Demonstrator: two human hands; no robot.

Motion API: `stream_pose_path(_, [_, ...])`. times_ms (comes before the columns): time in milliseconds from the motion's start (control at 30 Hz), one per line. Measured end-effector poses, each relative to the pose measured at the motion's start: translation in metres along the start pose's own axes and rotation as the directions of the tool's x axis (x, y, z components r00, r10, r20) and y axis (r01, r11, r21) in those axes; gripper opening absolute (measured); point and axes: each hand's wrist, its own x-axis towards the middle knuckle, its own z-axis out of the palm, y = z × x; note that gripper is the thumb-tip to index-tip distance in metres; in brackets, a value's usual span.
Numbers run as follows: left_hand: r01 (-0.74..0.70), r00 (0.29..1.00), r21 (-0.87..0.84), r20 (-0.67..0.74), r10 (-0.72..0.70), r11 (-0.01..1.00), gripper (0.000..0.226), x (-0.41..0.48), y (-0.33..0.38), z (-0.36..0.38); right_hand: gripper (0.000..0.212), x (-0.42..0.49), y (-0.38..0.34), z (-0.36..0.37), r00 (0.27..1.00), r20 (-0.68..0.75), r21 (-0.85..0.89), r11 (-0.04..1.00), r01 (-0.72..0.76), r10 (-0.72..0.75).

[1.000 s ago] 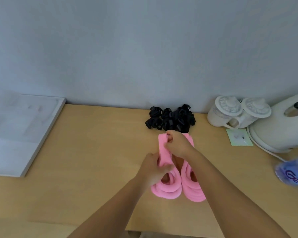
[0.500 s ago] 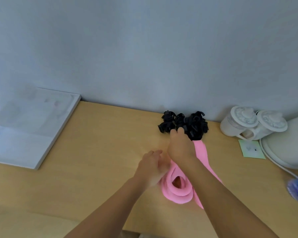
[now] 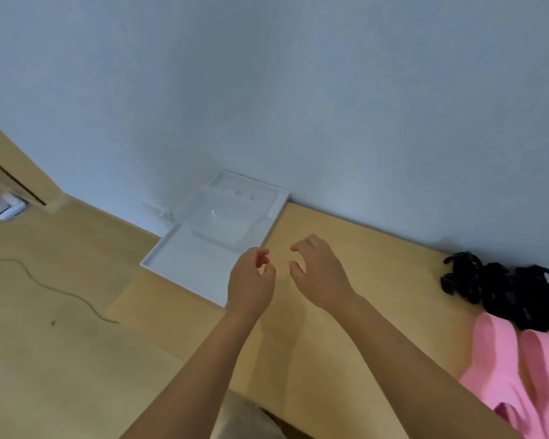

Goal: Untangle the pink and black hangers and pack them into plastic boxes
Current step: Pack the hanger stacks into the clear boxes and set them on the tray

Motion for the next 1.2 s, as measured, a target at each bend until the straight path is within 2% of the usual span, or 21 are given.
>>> stream_pose_path(133, [0.161, 0.979, -0.083, -0.11, -0.17, 0.983, 0.032, 0.026, -0.037, -0.049, 0.046, 0.033, -0.053, 0.04, 0.993, 0.077, 0.005, 0.996, 0.086, -0.087])
stream_pose_path(267, [0.253, 0.961, -0.174, -0.07, -0.268, 0.952, 0.035, 0.051, -0.059, -0.067, 0.059, 0.063, -0.077, 0.064, 0.986, 0.167, -0.17, 0.984, 0.052, -0.023])
stream_pose_path(433, [0.363, 0.927, -0.328, 0.037, -0.373, 0.872, 0.039, 0.074, -0.067, -0.071, 0.035, 0.087, -0.078, 0.087, 0.978, 0.21, -0.336, 0.94, 0.058, 0.015])
stream_pose_path(533, [0.472, 0.875, -0.468, 0.145, -0.462, 0.747, 0.046, 0.084, -0.065, -0.072, 0.019, 0.09, -0.078, 0.093, 0.993, 0.06, -0.308, 0.945, 0.113, -0.099])
stream_pose_path(600, [0.521, 0.849, -0.516, 0.235, -0.472, 0.68, 0.061, 0.087, -0.064, -0.07, 0.009, 0.088, -0.076, 0.091, 0.983, -0.114, -0.243, 0.964, 0.111, -0.142])
stream_pose_path(633, [0.524, 0.85, -0.507, 0.259, -0.459, 0.684, 0.069, 0.088, -0.063, -0.069, 0.012, 0.086, -0.075, 0.09, 0.975, -0.172, -0.201, 0.974, 0.102, -0.138])
stream_pose_path(767, [0.45, 0.891, -0.514, 0.31, -0.331, 0.73, 0.074, 0.086, -0.055, -0.061, 0.023, 0.07, -0.075, 0.073, 0.981, -0.193, 0.087, 0.996, -0.013, 0.03])
stream_pose_path(933, [0.378, 0.913, -0.597, 0.369, -0.176, 0.707, 0.071, 0.079, -0.033, -0.034, 0.024, 0.054, -0.073, 0.041, 0.937, -0.196, 0.451, 0.875, -0.176, 0.29])
stream_pose_path(1033, [0.36, 0.911, -0.619, 0.395, -0.12, 0.698, 0.075, 0.075, -0.017, -0.017, 0.031, 0.044, -0.071, 0.032, 0.921, -0.146, 0.53, 0.815, -0.237, 0.362])
stream_pose_path(1133, [0.293, 0.931, -0.627, 0.359, -0.066, 0.722, 0.076, 0.069, -0.007, -0.005, 0.027, 0.034, -0.066, 0.025, 0.886, -0.182, 0.608, 0.757, -0.239, 0.426])
stream_pose_path(1200, [0.243, 0.94, -0.623, 0.34, -0.022, 0.744, 0.084, 0.065, -0.004, 0.001, 0.022, 0.028, -0.063, 0.019, 0.859, -0.191, 0.655, 0.714, -0.248, 0.474])
